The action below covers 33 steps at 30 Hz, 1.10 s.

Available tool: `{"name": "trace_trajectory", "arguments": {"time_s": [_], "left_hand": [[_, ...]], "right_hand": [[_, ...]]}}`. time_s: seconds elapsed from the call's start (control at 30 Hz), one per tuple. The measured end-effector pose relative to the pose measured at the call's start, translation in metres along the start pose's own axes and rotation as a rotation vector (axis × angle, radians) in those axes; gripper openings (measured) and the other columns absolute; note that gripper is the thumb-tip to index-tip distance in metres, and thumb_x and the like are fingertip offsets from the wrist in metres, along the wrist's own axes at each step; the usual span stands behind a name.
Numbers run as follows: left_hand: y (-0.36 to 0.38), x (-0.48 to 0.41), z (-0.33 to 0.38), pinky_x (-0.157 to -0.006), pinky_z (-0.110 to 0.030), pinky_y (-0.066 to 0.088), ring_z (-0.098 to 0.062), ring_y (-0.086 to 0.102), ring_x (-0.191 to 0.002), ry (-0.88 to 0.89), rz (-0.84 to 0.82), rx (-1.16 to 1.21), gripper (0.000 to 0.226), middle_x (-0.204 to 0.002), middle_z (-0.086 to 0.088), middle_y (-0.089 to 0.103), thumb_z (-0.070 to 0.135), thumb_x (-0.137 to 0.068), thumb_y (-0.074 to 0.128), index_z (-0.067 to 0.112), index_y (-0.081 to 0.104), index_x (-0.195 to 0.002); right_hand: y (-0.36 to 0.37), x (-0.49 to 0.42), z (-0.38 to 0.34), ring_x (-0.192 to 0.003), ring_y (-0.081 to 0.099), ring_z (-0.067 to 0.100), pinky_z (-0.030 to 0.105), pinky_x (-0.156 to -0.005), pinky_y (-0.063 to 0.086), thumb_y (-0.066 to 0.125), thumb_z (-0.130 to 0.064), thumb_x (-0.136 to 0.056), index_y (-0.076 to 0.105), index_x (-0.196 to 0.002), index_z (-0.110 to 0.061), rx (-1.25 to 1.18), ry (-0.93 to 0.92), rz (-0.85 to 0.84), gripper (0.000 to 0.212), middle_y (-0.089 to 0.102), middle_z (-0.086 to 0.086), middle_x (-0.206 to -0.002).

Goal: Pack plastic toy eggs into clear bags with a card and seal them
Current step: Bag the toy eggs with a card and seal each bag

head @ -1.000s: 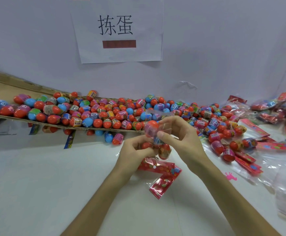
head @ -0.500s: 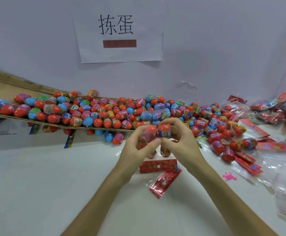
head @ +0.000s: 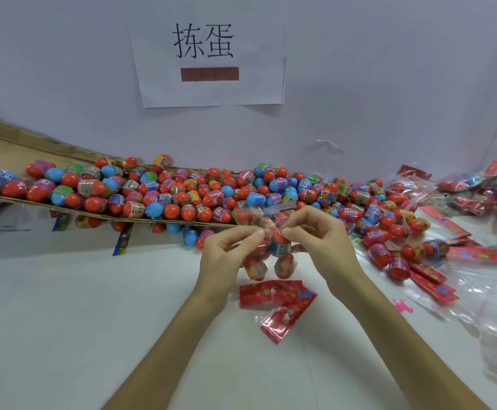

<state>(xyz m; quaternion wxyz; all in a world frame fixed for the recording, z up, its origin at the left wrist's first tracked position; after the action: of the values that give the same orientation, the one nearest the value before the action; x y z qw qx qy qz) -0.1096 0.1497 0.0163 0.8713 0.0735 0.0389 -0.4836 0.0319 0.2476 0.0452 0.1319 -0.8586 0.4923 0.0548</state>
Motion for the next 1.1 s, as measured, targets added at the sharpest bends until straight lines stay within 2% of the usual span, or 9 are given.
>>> {"name": "trace_trajectory", "arguments": {"time_s": [0.17,0.27,0.3,0.43,0.6,0.73,0.87,1.03,1.1], "left_hand": [[0.004,0.003,0.006,-0.065,-0.022,0.058,-0.017,0.075,-0.078,0.027,0.008,0.017,0.016,-0.092,0.000,0.079,0.036,-0.087,0.073,0.026,0.083,-0.094],[0.001,0.003,0.005,-0.071,-0.026,0.060,-0.017,0.075,-0.087,0.014,0.038,0.068,0.024,-0.096,0.000,0.079,0.044,-0.082,0.070,0.028,0.083,-0.094],[-0.001,0.003,0.004,-0.074,-0.028,0.061,-0.018,0.075,-0.088,0.004,0.055,0.088,0.026,-0.097,-0.001,0.079,0.044,-0.082,0.069,0.027,0.082,-0.096],[-0.011,0.002,0.002,-0.076,-0.034,0.061,-0.024,0.076,-0.092,-0.069,0.159,0.189,0.039,-0.101,-0.009,0.079,0.050,-0.085,0.066,0.020,0.077,-0.106],[-0.015,0.002,0.008,-0.062,-0.030,0.062,-0.021,0.077,-0.087,-0.101,0.181,0.286,0.026,-0.103,-0.010,0.079,0.048,-0.097,0.057,0.029,0.076,-0.100],[-0.009,0.002,0.009,-0.065,-0.032,0.061,-0.027,0.077,-0.091,-0.110,0.096,0.268,0.031,-0.105,-0.012,0.077,0.040,-0.107,0.045,0.018,0.065,-0.112],[-0.008,0.001,0.006,-0.064,-0.029,0.060,-0.022,0.078,-0.089,-0.122,0.101,0.253,0.029,-0.101,-0.006,0.078,0.044,-0.106,0.045,0.026,0.067,-0.108],[-0.010,0.000,0.007,-0.061,-0.024,0.059,-0.015,0.078,-0.087,-0.127,0.121,0.248,0.038,-0.097,0.003,0.080,0.057,-0.094,0.049,0.030,0.069,-0.112],[-0.008,0.000,0.009,-0.064,-0.025,0.060,-0.017,0.078,-0.091,-0.091,0.086,0.212,0.047,-0.101,0.001,0.079,0.058,-0.089,0.052,0.026,0.067,-0.119]], "right_hand": [[-0.001,0.001,0.000,-0.077,0.072,0.016,0.024,-0.061,0.059,0.071,-0.007,-0.092,0.067,-0.084,-0.017,0.008,-0.035,0.006,0.013,0.070,-0.003,-0.079],[0.002,0.002,-0.004,-0.079,0.072,0.016,0.026,-0.061,0.060,0.072,-0.014,-0.093,0.070,-0.090,-0.021,0.021,-0.083,0.018,0.008,0.071,-0.005,-0.084],[0.004,0.003,-0.003,-0.083,0.073,0.014,0.025,-0.062,0.060,0.071,-0.018,-0.094,0.070,-0.096,-0.021,-0.015,-0.062,0.006,0.003,0.072,-0.005,-0.090],[0.017,0.004,0.009,-0.095,0.072,0.014,0.026,-0.069,0.059,0.067,-0.037,-0.094,0.062,-0.113,-0.023,-0.102,0.159,-0.174,0.024,0.068,0.002,-0.113],[0.025,0.012,0.012,-0.086,0.072,0.014,0.017,-0.066,0.053,0.079,-0.020,-0.088,0.070,-0.098,-0.019,-0.100,0.099,-0.137,0.013,0.074,-0.002,-0.094],[0.034,0.015,0.016,-0.090,0.072,0.025,0.034,-0.078,0.062,0.084,-0.014,-0.082,0.069,-0.093,-0.020,-0.080,0.096,-0.146,0.020,0.073,0.000,-0.090],[0.033,0.014,0.017,-0.084,0.073,0.024,0.032,-0.071,0.063,0.084,-0.014,-0.082,0.068,-0.092,-0.020,-0.058,0.108,-0.153,0.020,0.073,0.003,-0.089],[0.037,0.011,0.017,-0.089,0.072,0.012,0.025,-0.067,0.058,0.078,-0.028,-0.085,0.061,-0.117,-0.029,-0.027,0.149,-0.264,0.036,0.067,-0.005,-0.109],[0.032,0.010,0.013,-0.082,0.072,0.010,0.024,-0.061,0.056,0.077,-0.024,-0.089,0.065,-0.109,-0.029,-0.017,0.101,-0.223,0.024,0.071,-0.009,-0.099]]}}
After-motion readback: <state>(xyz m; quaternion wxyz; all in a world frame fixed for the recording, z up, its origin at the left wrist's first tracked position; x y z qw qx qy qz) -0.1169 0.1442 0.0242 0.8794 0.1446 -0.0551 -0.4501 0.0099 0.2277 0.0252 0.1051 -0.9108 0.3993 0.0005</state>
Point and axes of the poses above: each hand's wrist, its own x-axis away from the middle knuckle, its own y-axis out of the palm, z = x × y, the point moved 7 cm from there along -x, towards the middle knuckle
